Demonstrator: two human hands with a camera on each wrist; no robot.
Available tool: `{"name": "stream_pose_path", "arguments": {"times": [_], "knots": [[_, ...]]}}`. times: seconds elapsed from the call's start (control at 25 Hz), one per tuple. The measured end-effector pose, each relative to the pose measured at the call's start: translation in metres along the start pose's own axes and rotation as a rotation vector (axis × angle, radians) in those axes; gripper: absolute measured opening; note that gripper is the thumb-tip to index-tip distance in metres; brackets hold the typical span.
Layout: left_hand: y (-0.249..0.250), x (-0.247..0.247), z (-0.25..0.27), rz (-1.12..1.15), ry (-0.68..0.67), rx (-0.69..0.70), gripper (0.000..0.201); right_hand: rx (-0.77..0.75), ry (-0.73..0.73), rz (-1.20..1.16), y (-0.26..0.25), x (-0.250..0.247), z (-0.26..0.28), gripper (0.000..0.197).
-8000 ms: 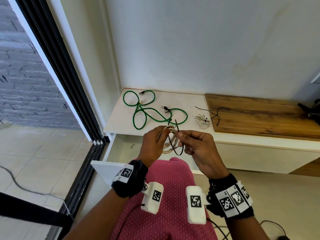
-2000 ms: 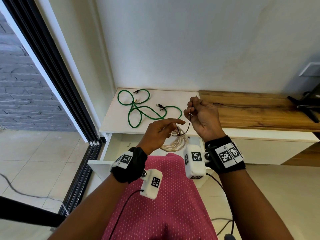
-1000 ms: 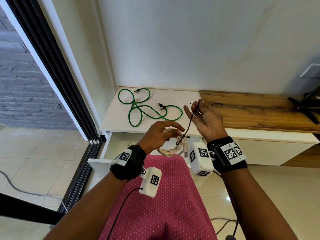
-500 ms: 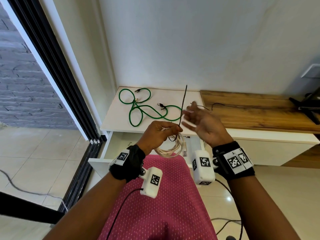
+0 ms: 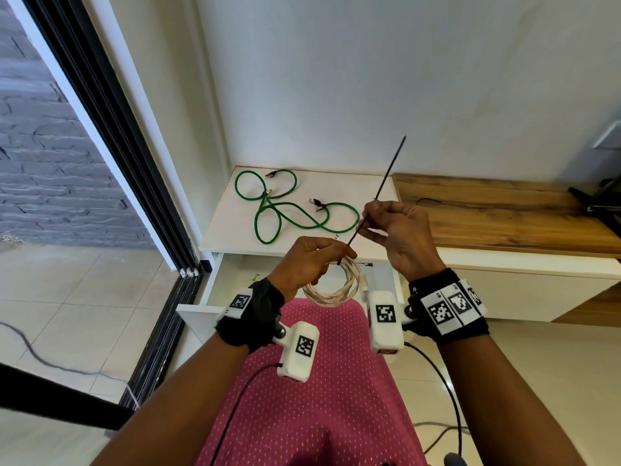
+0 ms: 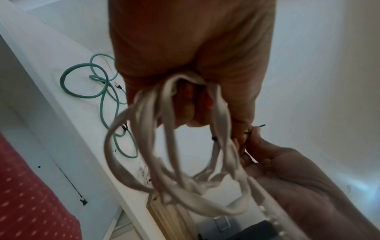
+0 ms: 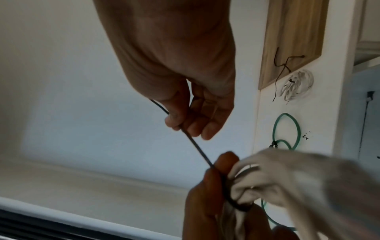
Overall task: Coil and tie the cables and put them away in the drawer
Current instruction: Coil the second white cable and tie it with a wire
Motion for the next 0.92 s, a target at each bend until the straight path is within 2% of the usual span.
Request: {"name": "stream_pose_path", "arguments": {"times": [0.12, 0.28, 0.4, 0.64, 0.72, 0.92], "knots": [[0.001, 0.000, -0.001, -0.015, -0.020, 0.024, 0.024, 0.032, 0.040, -0.145, -0.003, 0.004, -0.003, 0.015], [-0.001, -0.007, -0.006, -0.114, -0.063, 0.062, 0.022, 0.034, 0.077, -0.166, 0.003, 0.012, -0.003, 0.014], [0.000, -0.011, -0.004, -0.085, -0.120, 0.020, 0.021, 0.030, 0.088, -0.156, 0.007, 0.014, -0.003, 0.014], [0.005, -0.011, -0.004, -0.047, -0.114, -0.065, 0.021, -0.047, 0.104, -0.133, 0.004, 0.018, -0.008, 0.013], [0.000, -0.015, -0.009, -0.017, -0.048, -0.078, 0.018, -0.083, 0.069, -0.127, 0.004, 0.019, -0.006, 0.010], [-0.016, -0.019, -0.015, 0.096, 0.214, -0.116, 0.014, -0.188, -0.083, -0.049, 0.011, 0.018, 0.012, 0.009]]}}
Point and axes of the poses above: each hand's wrist, its own z-axis away from the middle knuckle, its own x-axis out of the palm, y = z × x, the point moved 2 cm from there along -z, towards the middle knuckle, and after that the axes turned 12 degrees about y, right-handed, at the moved point
